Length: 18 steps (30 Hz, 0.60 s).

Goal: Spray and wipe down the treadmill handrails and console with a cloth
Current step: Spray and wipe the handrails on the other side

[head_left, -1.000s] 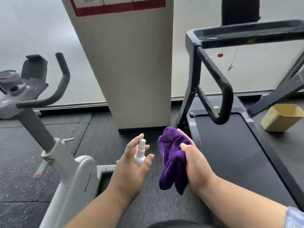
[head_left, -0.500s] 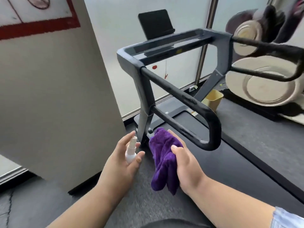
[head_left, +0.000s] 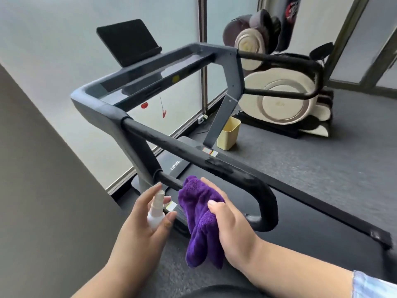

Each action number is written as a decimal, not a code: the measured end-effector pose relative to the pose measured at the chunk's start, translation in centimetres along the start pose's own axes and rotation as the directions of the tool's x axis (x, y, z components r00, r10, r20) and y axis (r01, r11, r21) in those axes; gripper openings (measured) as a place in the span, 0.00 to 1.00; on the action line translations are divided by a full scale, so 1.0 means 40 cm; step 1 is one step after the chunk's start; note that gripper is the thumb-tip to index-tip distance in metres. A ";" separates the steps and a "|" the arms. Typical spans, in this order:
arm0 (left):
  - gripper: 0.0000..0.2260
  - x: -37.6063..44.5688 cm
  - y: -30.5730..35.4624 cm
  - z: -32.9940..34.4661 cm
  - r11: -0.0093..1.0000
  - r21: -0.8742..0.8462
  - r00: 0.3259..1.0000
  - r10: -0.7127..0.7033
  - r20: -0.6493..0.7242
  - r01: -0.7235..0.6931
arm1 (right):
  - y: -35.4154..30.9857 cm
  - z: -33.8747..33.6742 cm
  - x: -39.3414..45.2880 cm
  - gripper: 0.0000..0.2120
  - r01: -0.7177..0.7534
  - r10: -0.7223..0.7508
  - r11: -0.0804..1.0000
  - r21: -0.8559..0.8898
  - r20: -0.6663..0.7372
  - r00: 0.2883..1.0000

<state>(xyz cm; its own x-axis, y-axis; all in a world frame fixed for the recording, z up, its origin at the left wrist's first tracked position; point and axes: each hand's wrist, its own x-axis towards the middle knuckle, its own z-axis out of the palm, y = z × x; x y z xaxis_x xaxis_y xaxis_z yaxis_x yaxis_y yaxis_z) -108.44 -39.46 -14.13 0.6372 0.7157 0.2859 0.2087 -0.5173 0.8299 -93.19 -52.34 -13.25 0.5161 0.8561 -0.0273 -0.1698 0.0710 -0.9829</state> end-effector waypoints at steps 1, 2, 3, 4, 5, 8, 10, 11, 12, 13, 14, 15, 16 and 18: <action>0.26 0.021 -0.009 0.003 1.000 0.003 1.000 0.012 0.018 -0.012 | 0.002 0.004 0.013 0.21 -0.006 0.006 1.000 0.009 -0.003 1.000; 0.26 0.040 -0.018 0.005 1.000 0.002 0.999 0.024 0.037 -0.024 | 0.004 0.009 0.024 0.21 -0.009 0.009 1.000 0.009 -0.009 1.000; 0.26 0.058 -0.029 0.005 0.999 -0.005 0.998 0.034 0.058 -0.034 | 0.005 0.015 0.034 0.22 -0.007 0.007 1.000 0.002 -0.017 1.000; 0.26 0.076 -0.039 0.003 0.999 -0.014 0.996 0.042 0.084 -0.041 | 0.003 0.023 0.042 0.22 -0.001 0.001 1.000 -0.006 -0.024 1.000; 0.26 0.094 -0.048 -0.001 0.999 -0.020 0.992 0.051 0.111 -0.049 | 0.001 0.032 0.050 0.23 0.001 -0.001 1.000 -0.009 -0.031 1.000; 0.27 0.154 -0.064 -0.028 0.991 -0.052 0.973 0.133 0.187 -0.126 | -0.006 0.068 0.064 0.23 0.003 0.000 0.999 0.035 -0.084 0.996; 0.27 0.191 -0.064 -0.047 0.981 -0.088 0.955 0.191 0.227 -0.176 | -0.006 0.100 0.065 0.25 0.036 -0.025 0.995 0.094 -0.119 0.993; 0.28 0.206 -0.064 -0.056 0.973 -0.125 0.944 0.220 0.248 -0.194 | -0.004 0.115 0.064 0.25 0.062 -0.046 0.991 0.121 -0.130 0.990; 0.28 0.220 -0.062 -0.063 0.963 -0.166 0.931 0.249 0.268 -0.210 | -0.002 0.127 0.061 0.24 0.082 -0.061 0.986 0.143 -0.145 0.987; 0.28 0.233 -0.060 -0.066 0.952 -0.205 0.915 0.282 0.288 -0.229 | -0.002 0.138 0.059 0.24 0.096 -0.067 0.982 0.162 -0.172 0.983; 0.28 0.244 -0.059 -0.067 0.938 -0.241 0.896 0.319 0.309 -0.250 | -0.003 0.148 0.056 0.24 0.112 -0.073 0.977 0.181 -0.208 0.975; 0.28 0.253 -0.058 -0.066 0.923 -0.275 0.874 0.355 0.331 -0.270 | -0.003 0.159 0.053 0.25 0.138 -0.084 0.969 0.207 -0.253 0.964; 0.27 0.260 -0.054 -0.063 0.909 -0.300 0.852 0.386 0.353 -0.288 | -0.003 0.172 0.049 0.25 0.173 -0.095 0.955 0.242 -0.301 0.949; 0.27 0.270 -0.042 -0.056 0.890 -0.315 0.813 0.438 0.383 -0.331 | -0.005 0.195 0.036 0.26 0.239 -0.095 0.915 0.326 -0.401 0.911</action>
<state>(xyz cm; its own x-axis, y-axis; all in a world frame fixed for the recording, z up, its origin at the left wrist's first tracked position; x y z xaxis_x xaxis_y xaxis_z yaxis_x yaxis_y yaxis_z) -103.59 -29.81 -11.37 0.8936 0.1760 0.4128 -0.2588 -0.5495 0.7944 -98.95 -47.16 -11.68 0.8230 0.5681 -0.0044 -0.3058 0.4364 -0.8462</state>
